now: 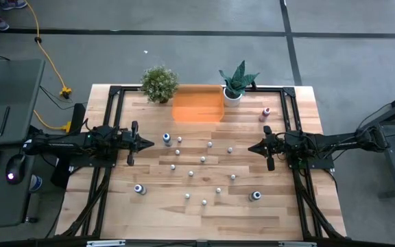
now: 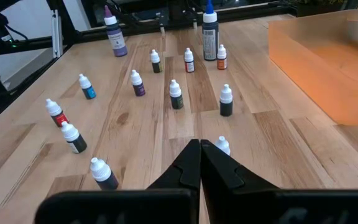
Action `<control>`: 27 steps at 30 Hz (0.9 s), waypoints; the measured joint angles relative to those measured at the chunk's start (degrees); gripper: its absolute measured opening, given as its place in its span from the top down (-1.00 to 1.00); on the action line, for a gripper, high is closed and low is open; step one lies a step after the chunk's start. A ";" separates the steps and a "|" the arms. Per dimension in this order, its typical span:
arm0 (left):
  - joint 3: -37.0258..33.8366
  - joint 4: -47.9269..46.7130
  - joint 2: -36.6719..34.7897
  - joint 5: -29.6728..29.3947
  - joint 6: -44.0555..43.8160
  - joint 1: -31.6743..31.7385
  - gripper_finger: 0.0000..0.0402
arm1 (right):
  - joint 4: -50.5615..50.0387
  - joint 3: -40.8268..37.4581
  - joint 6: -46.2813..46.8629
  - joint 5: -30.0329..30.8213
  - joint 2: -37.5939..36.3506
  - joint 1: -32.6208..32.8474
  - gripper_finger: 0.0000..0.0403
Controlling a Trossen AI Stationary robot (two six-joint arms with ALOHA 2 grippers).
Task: Pick & Place food coloring
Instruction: Put the large blue bottle into the bin
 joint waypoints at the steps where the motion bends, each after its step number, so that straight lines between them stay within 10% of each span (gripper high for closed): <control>1: 0.00 0.00 0.01 0.04 -0.13 -0.01 1.00 | 0.02 0.00 0.00 0.00 -0.02 0.00 1.00; 11: 0.00 0.00 0.08 0.16 -22.44 -0.02 1.00 | 0.01 0.01 0.00 0.02 0.00 0.02 1.00; 27: 0.00 -0.04 0.05 -0.14 -23.44 0.00 1.00 | 0.00 0.02 0.00 0.02 -0.02 0.02 1.00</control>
